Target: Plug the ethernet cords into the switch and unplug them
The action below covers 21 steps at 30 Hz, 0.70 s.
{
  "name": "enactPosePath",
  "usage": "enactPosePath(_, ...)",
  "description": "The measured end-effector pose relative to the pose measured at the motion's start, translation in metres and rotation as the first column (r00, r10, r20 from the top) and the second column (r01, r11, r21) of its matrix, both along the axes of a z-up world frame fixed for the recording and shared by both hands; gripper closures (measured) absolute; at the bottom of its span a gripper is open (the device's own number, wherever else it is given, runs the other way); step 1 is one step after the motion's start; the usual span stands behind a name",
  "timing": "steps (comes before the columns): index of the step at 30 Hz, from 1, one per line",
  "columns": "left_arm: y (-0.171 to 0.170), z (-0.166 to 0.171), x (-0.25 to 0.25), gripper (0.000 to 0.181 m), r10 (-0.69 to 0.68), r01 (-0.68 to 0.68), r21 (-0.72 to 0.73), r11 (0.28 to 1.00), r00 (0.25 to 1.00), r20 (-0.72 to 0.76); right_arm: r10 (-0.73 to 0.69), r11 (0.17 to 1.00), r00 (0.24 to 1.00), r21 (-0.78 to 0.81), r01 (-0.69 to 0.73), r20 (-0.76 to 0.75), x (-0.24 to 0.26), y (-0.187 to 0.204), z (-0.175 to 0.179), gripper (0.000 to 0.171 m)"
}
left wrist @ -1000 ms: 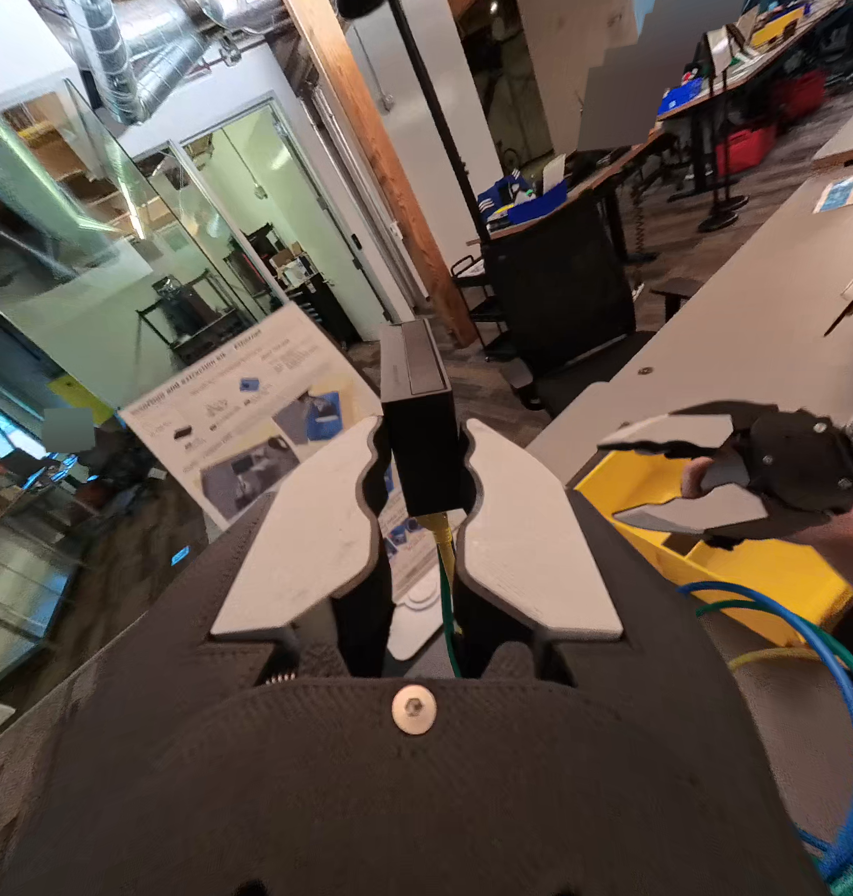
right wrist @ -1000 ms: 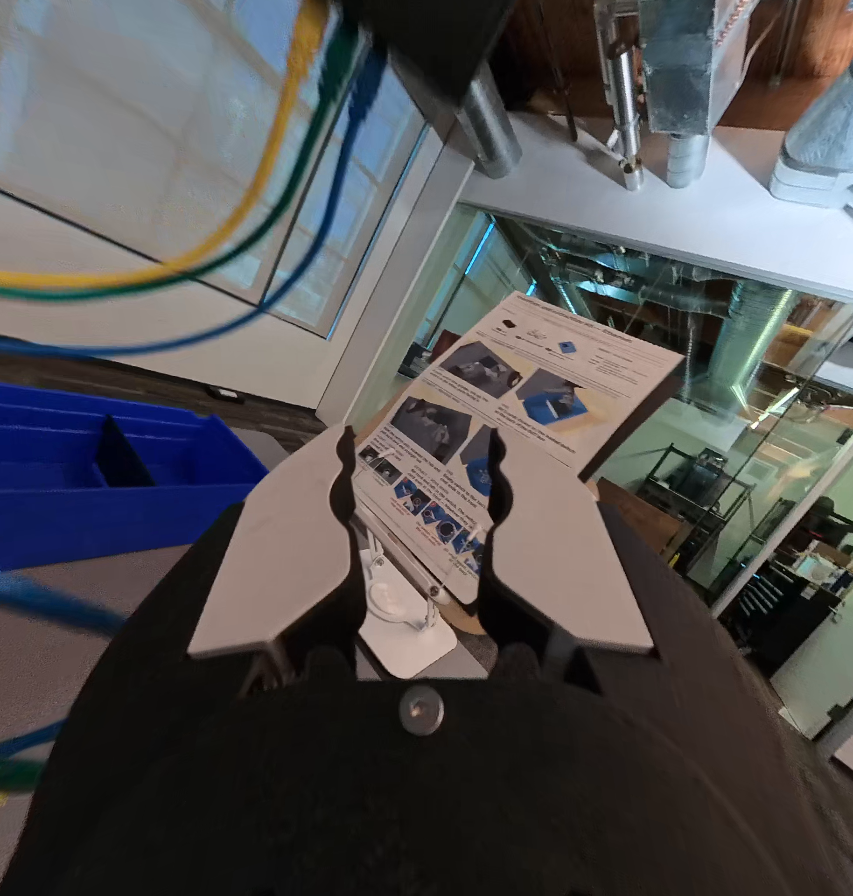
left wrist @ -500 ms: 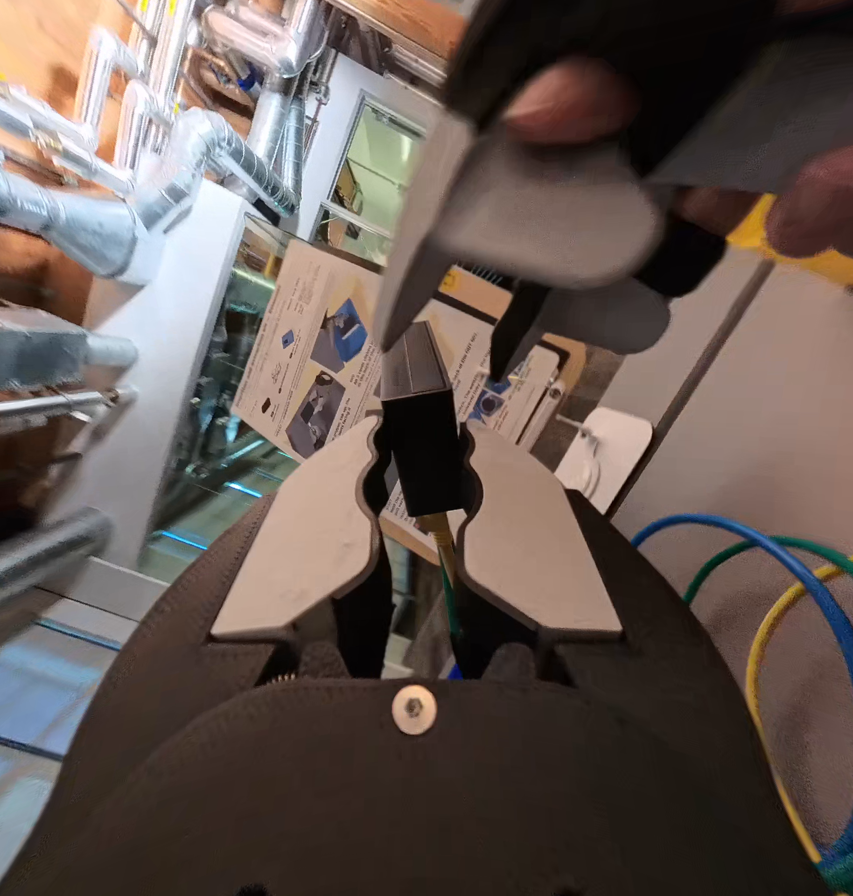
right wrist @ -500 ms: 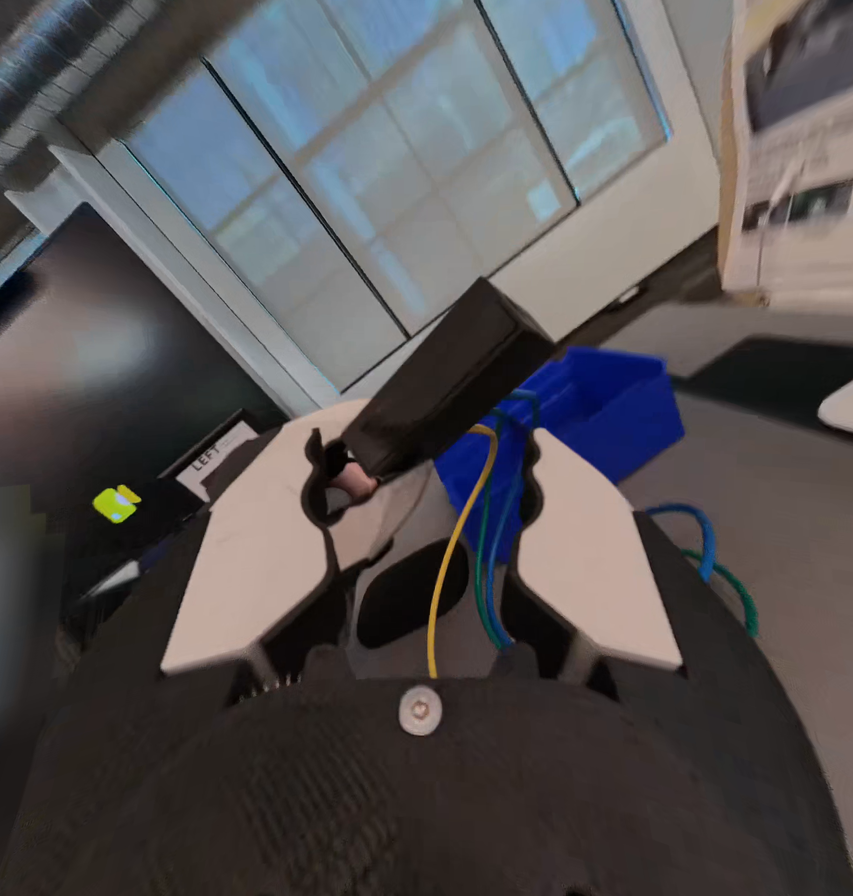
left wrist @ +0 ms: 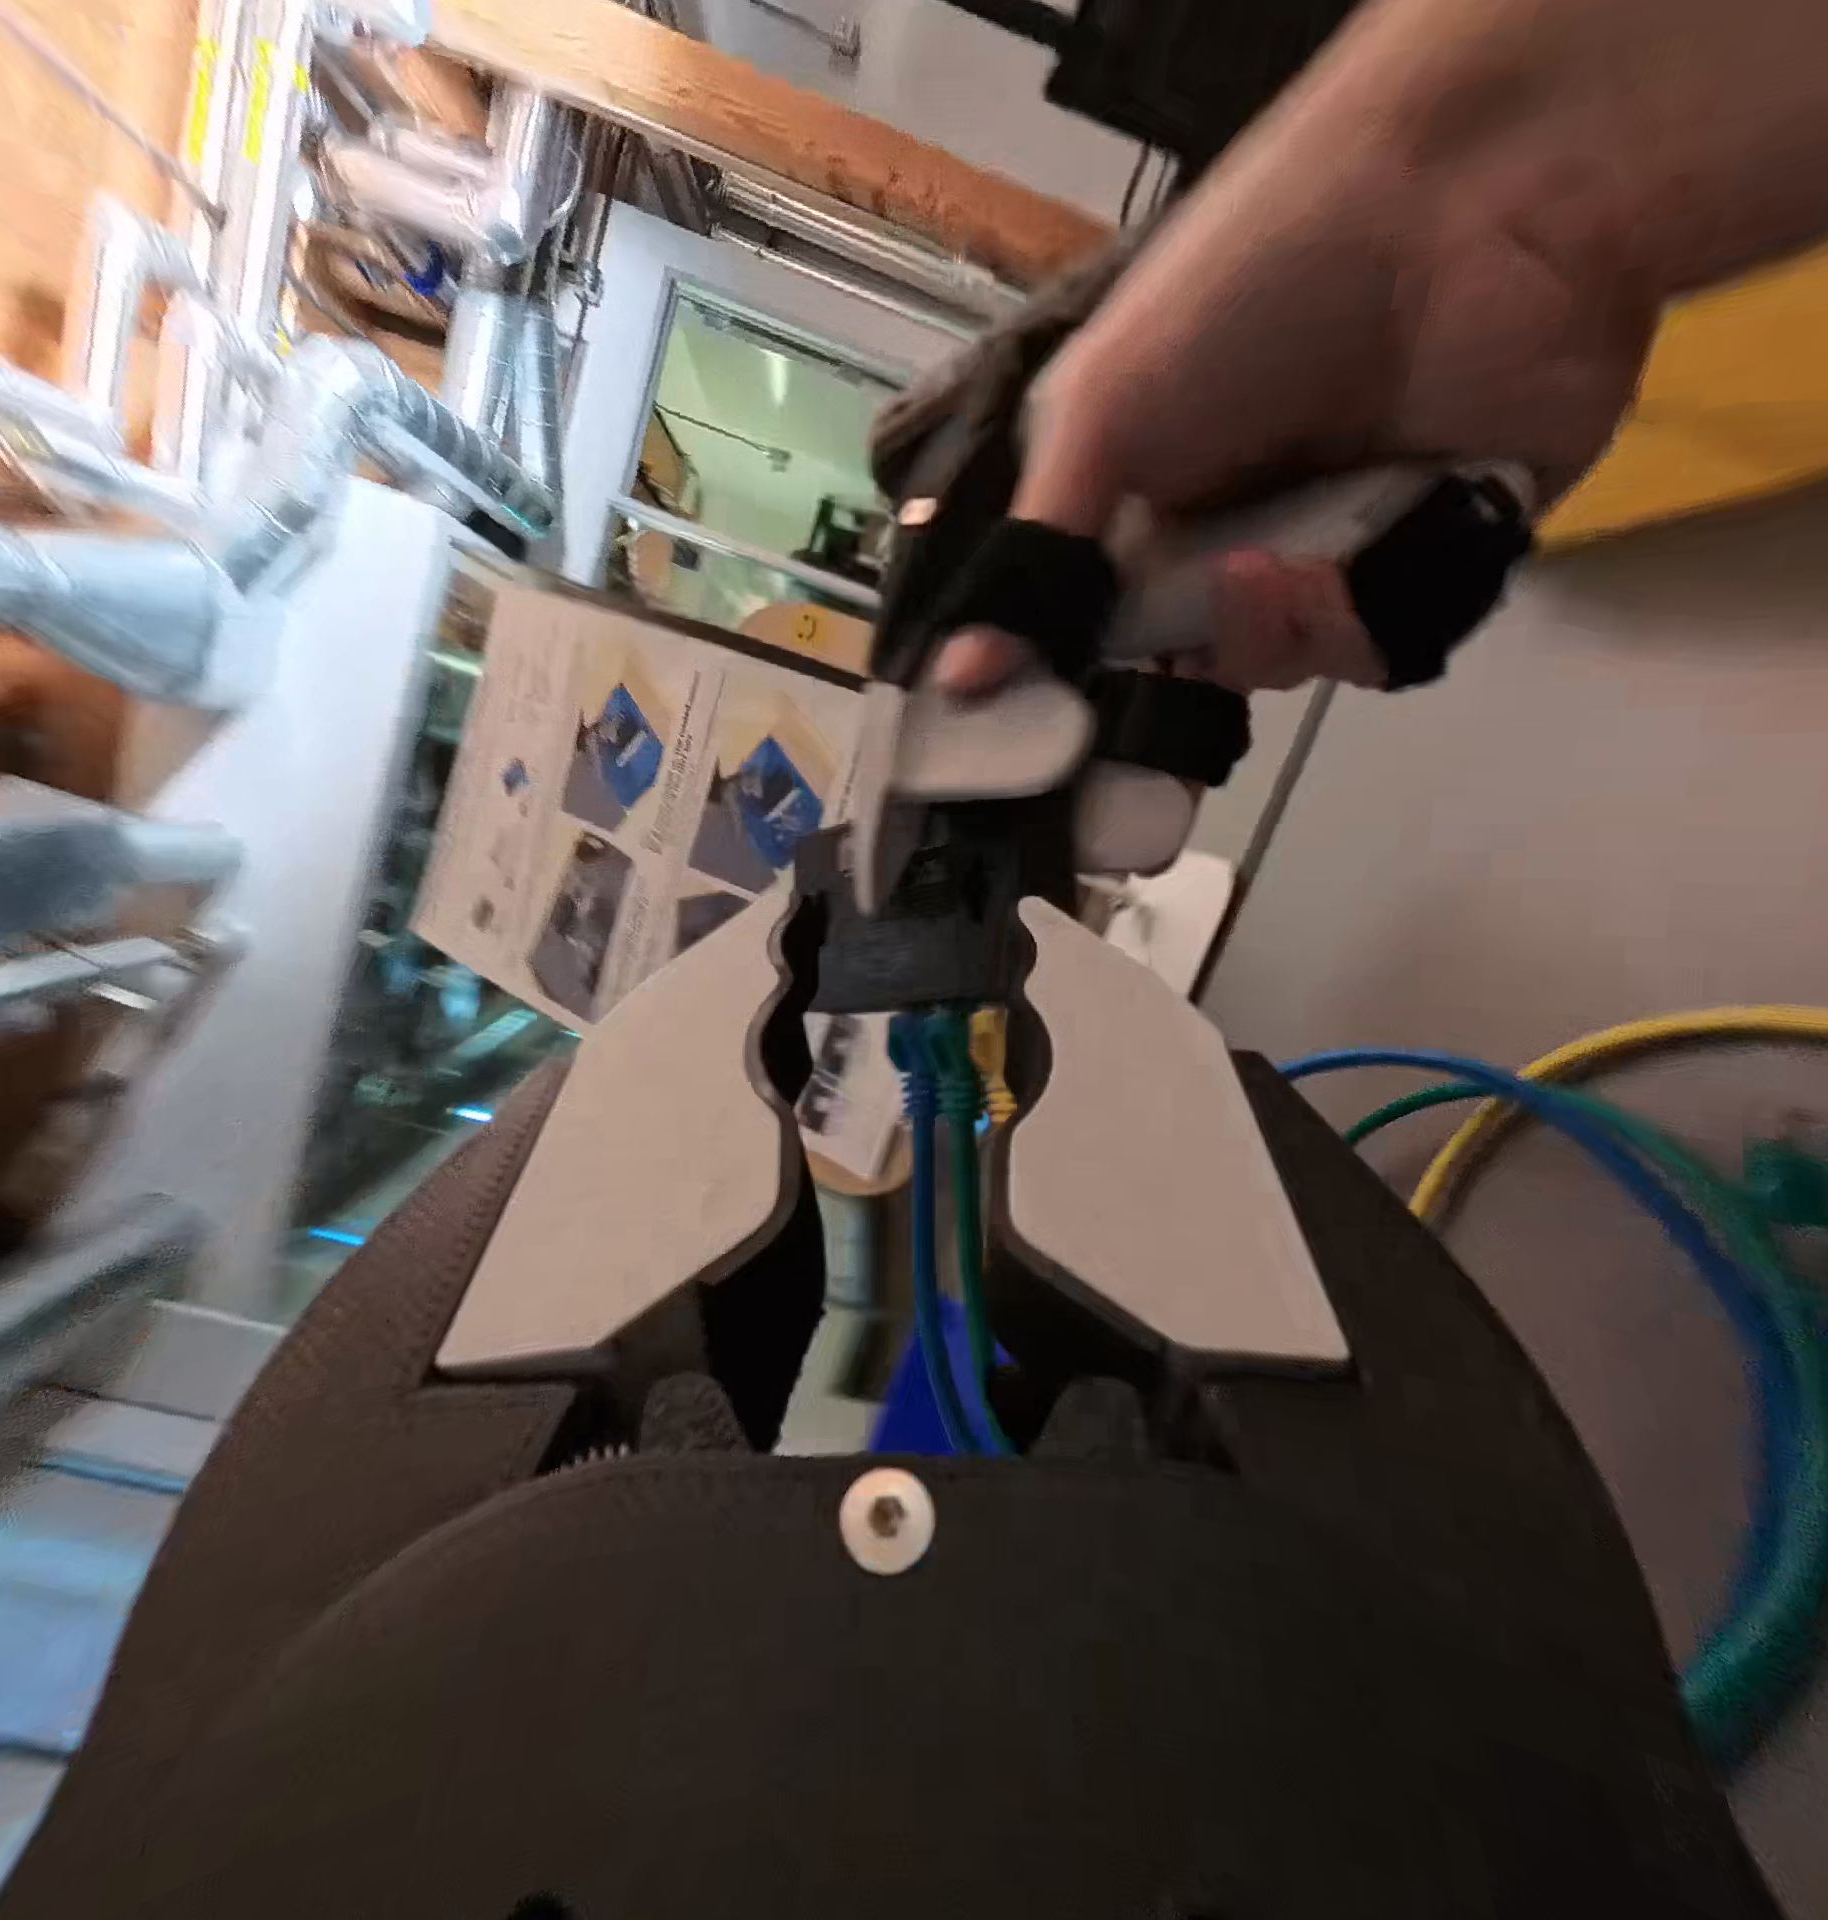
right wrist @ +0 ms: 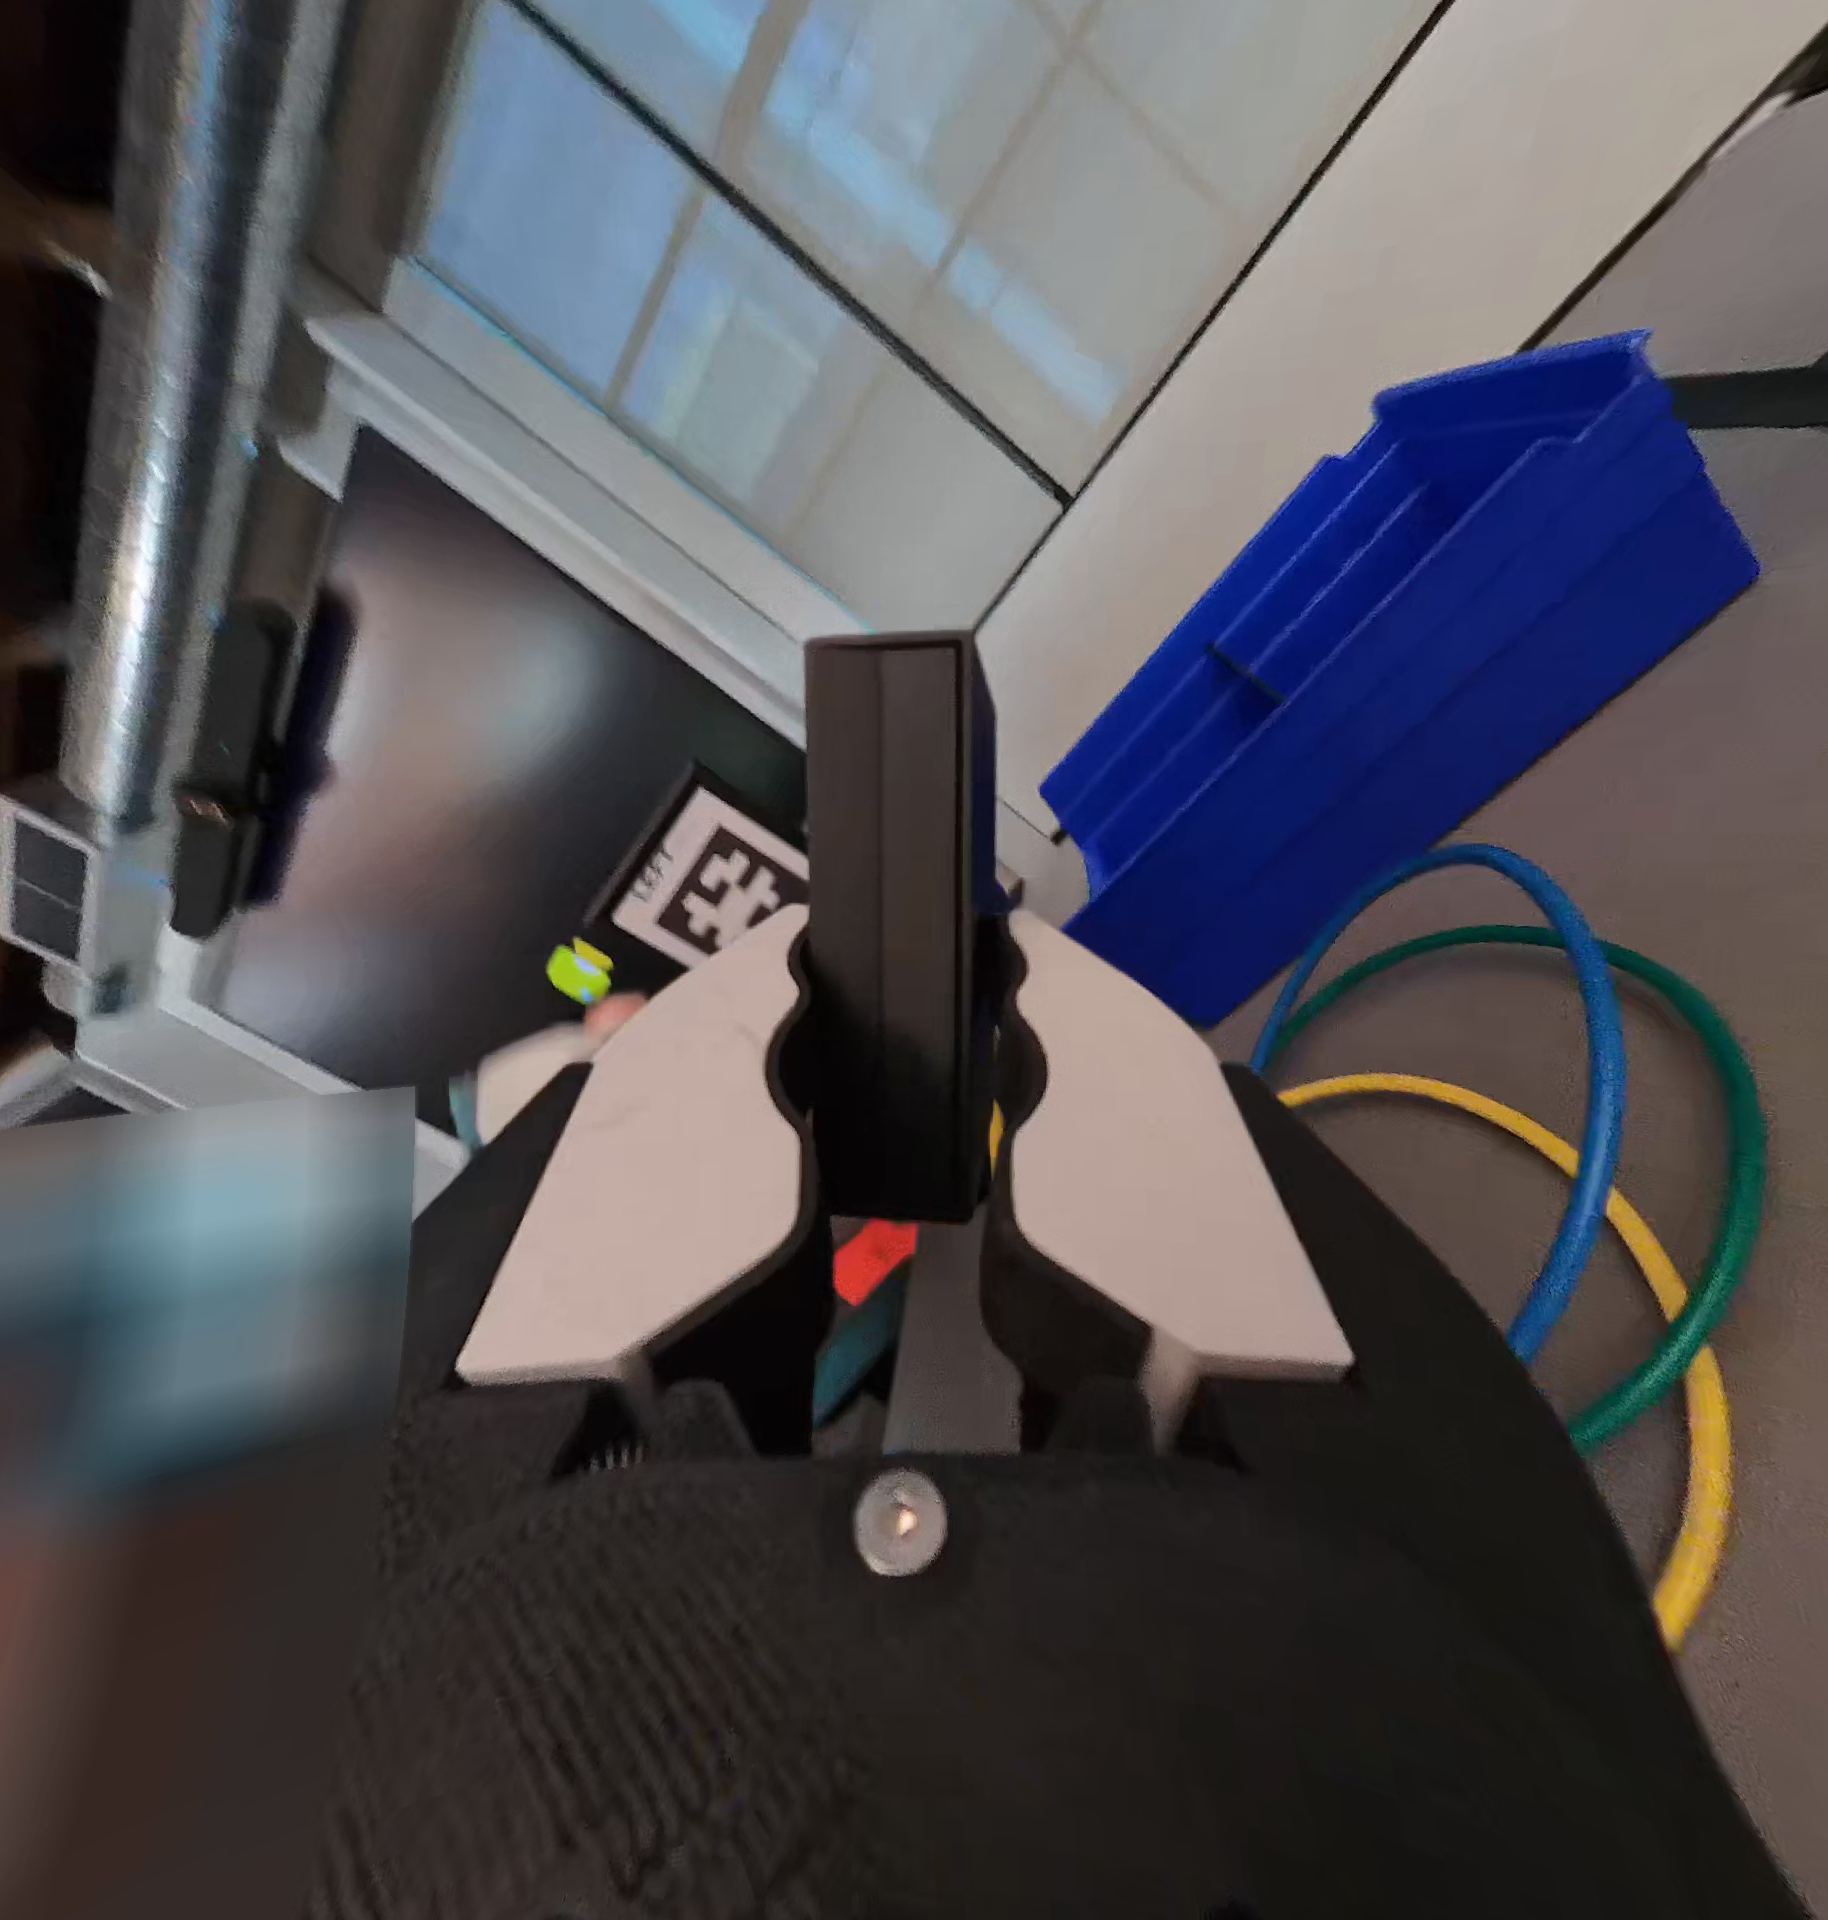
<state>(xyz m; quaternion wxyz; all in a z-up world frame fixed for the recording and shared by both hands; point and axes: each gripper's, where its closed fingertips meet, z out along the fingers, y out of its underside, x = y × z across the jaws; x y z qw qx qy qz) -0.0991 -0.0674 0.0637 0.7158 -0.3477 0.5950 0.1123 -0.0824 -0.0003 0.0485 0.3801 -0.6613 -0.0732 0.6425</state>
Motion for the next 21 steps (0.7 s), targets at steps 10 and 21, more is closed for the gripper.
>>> enactPosePath(10, 0.018, 0.011, -0.012, 0.109, -0.305, 0.306, -0.942, -0.14, 0.891, 0.335, 0.293, 0.918, 0.896, 0.164, -0.361, 0.333, -0.027, -0.071, 0.002, 0.142)
enactPosePath(21, 0.01, -0.026, 0.015, 0.152, -0.402, 0.222, -0.926, -0.305, 0.851, 0.337, 0.121, 0.925, 0.866, 0.261, -0.275, 0.486, -0.012, -0.051, -0.004, 0.138)
